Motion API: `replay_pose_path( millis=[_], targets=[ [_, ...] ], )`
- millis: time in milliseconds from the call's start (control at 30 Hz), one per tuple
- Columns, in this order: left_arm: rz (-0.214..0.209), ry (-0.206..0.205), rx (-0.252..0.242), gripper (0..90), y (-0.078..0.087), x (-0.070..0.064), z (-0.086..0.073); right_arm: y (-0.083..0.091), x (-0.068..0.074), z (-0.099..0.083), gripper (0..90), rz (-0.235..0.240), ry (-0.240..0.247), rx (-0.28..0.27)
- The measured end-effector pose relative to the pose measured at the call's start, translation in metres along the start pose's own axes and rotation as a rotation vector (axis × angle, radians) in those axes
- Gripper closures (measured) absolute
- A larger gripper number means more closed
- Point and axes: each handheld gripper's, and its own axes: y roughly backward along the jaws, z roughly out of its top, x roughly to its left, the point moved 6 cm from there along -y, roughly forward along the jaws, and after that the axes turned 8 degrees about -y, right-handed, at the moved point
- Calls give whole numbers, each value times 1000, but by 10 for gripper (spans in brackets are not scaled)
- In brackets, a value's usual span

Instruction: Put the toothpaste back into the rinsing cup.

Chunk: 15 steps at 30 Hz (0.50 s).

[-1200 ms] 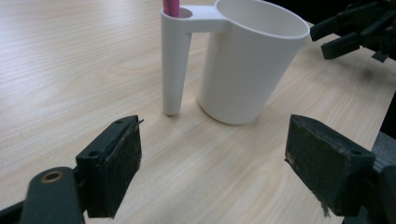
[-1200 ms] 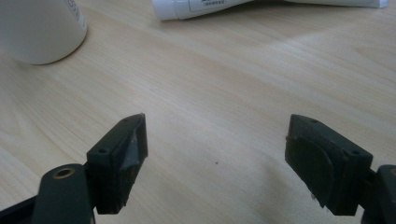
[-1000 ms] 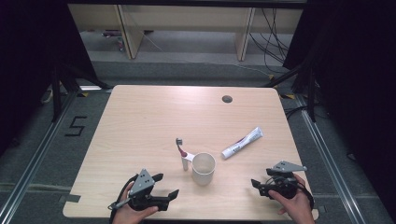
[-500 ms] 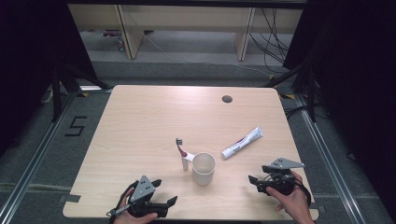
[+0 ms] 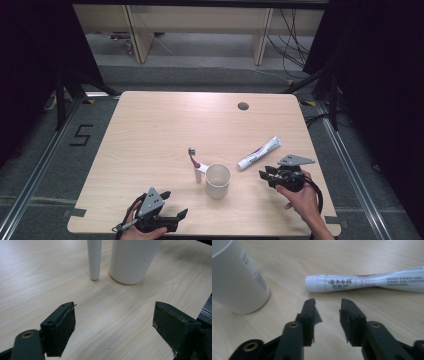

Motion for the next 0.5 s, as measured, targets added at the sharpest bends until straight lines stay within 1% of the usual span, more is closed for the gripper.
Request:
replay_pose_path(
  millis=[33, 67, 100, 133, 167, 233, 267, 300, 333, 367, 433, 467, 500],
  targets=[
    [-1, -1, 0, 181, 0, 0, 0, -2, 1, 3, 754, 3, 6, 3],
    [-3, -4, 1, 181, -1, 0, 0, -3, 1, 6, 776, -2, 21, -1],
    [-6, -11, -1, 182, -1, -1, 0, -6, 3, 8, 805, -1, 15, 0],
    [-1, -11, 5, 183, -1, -1, 0, -10, 5, 12, 833, 11, 16, 4],
    [-1, -6, 0, 184, -1, -2, 0, -16, 7, 17, 869, 14, 16, 7],
    [-1, -7, 2, 186, -1, -2, 0, -18, 9, 20, 882, 17, 8, 9],
    [-1, -13, 7, 187, 0, -1, 0, -23, 9, 25, 894, 21, 34, -5],
    [-4, -9, 6, 187, -1, -1, -1, -25, 10, 27, 899, 22, 38, -2],
    [-3, -7, 7, 187, -1, -1, -1, -29, 14, 30, 900, 38, 16, 5],
    [-1, -7, 8, 188, 0, -1, -1, -34, 14, 33, 900, 26, 41, 3],
    [-4, -8, 4, 189, 0, 0, -1, -42, 17, 38, 900, 27, 51, 17],
    [-4, -5, 2, 189, 0, 0, 0, -47, 18, 41, 900, 22, 49, 27],
    [-3, -2, 0, 189, -1, 0, 0, -51, 20, 42, 900, 25, 37, 28]
  ],
)
